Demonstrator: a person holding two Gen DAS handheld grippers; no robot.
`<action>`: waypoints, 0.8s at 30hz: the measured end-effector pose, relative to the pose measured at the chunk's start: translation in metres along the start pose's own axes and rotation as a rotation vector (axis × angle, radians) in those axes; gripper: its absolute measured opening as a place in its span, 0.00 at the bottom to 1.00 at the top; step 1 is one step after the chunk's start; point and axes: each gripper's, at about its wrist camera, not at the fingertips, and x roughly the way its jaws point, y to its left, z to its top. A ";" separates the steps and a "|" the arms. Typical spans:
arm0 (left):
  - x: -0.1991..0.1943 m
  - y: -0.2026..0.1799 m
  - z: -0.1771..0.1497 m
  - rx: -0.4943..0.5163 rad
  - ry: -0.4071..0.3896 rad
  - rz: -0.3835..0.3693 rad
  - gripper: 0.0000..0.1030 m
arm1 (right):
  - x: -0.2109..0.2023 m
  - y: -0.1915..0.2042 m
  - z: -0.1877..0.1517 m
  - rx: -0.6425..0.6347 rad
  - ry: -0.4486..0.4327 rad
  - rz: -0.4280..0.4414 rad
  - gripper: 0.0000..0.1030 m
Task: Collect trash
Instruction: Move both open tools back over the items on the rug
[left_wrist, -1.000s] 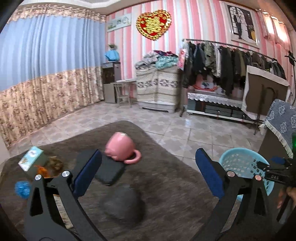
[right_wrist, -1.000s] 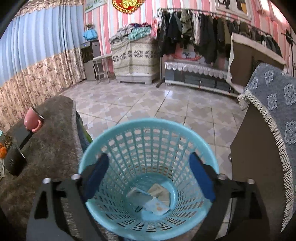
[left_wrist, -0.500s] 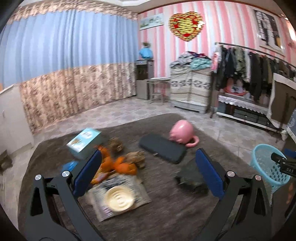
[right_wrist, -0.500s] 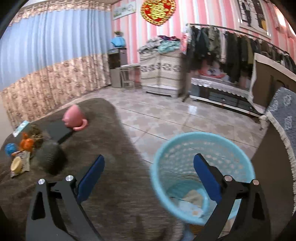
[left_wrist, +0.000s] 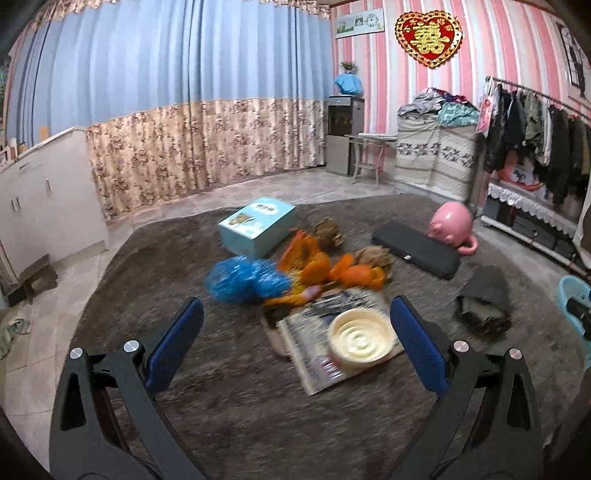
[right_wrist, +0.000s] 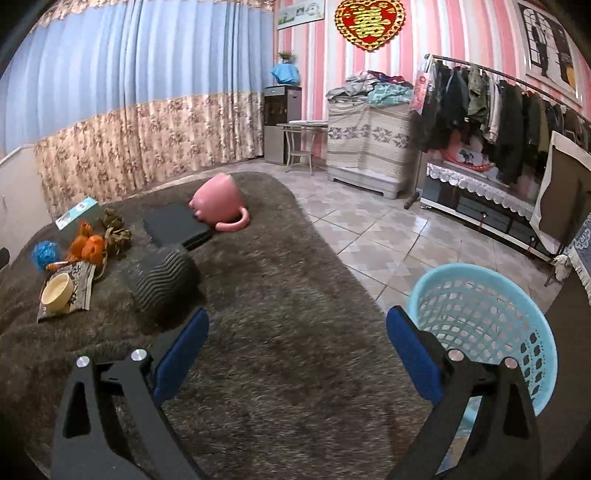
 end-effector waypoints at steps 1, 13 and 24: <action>0.002 0.003 -0.003 -0.001 0.008 0.011 0.95 | 0.001 0.001 -0.001 0.002 0.002 0.007 0.92; 0.034 0.019 -0.038 -0.051 0.127 0.032 0.95 | 0.023 0.031 -0.021 -0.067 0.048 0.034 0.92; 0.058 -0.030 -0.019 -0.033 0.138 -0.073 0.95 | 0.030 0.041 -0.021 -0.115 0.055 0.040 0.92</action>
